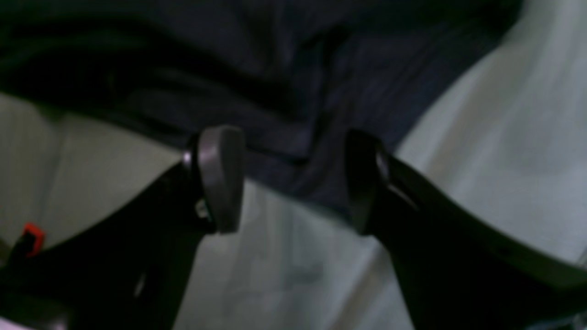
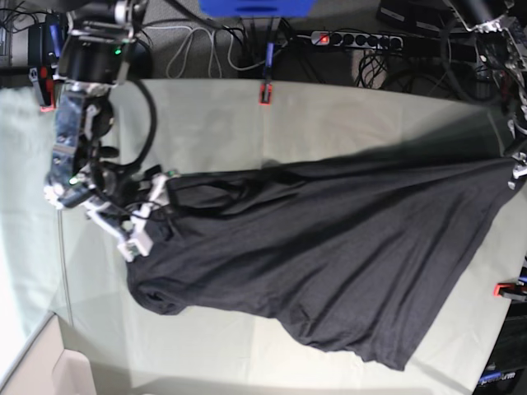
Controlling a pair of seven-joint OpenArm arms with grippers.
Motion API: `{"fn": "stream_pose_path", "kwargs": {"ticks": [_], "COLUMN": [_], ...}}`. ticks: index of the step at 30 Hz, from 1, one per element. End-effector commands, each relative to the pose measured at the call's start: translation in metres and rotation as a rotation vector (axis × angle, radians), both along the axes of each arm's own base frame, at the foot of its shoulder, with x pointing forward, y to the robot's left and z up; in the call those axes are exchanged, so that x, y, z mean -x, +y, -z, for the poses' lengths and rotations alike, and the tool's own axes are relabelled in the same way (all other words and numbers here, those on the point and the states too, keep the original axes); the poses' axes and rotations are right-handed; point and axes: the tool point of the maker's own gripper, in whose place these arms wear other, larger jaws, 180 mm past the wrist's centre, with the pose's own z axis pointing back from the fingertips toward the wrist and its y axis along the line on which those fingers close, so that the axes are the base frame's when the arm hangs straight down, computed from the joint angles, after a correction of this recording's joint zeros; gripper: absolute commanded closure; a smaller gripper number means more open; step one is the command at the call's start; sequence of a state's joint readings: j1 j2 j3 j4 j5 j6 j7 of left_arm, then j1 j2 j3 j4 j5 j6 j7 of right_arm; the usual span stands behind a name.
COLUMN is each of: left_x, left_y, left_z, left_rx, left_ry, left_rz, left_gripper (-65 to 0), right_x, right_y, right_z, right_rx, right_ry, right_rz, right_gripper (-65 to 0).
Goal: Layout the t-shirt on the table in an organized manner, then fold the t-shirt properly
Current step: 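Lower the right gripper onto the shirt's corner and grasp it, then pull the grasped corner with the right gripper away from the left gripper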
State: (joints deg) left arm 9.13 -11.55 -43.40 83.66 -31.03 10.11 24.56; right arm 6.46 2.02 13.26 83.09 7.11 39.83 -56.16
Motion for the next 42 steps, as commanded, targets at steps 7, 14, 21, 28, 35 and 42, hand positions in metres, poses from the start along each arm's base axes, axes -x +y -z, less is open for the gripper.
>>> {"fn": "stream_pose_path", "kwargs": {"ticks": [7, 14, 21, 28, 35, 42], "left_x": [-0.009, -0.009, -0.014, -0.016, -0.016, -0.016], "left_y": [0.009, 0.004, 0.002, 0.000, 0.000, 0.000], "left_z": [-0.020, -0.016, -0.017, -0.016, -0.017, -0.017], "left_rx": [-0.051, -0.037, -0.028, -0.022, -0.023, -0.023], "left_ry": [-0.044, -0.045, -0.060, -0.064, -0.067, -0.067], "left_rz": [0.001, -0.001, -0.003, -0.004, -0.004, -0.004], "left_gripper": [0.0, 0.0, 0.0, 0.0, 0.0, 0.0], "right_x": [-0.016, -0.014, -0.015, -0.014, -0.014, -0.013], "right_y": [0.009, 0.006, 0.008, 0.007, -0.001, -0.003], "right_z": [0.003, 0.023, 0.025, 0.026, 0.024, 0.025], "right_rx": [-0.081, -0.113, -0.127, -0.132, -0.115, -0.109], "right_ry": [-0.047, -0.010, -0.015, -0.022, -0.027, -0.024], "right_rz": [0.010, 0.029, 0.032, 0.036, 0.040, 0.038], "right_gripper": [-31.9, -31.8, -25.1, 0.0, 0.0, 0.0]}}
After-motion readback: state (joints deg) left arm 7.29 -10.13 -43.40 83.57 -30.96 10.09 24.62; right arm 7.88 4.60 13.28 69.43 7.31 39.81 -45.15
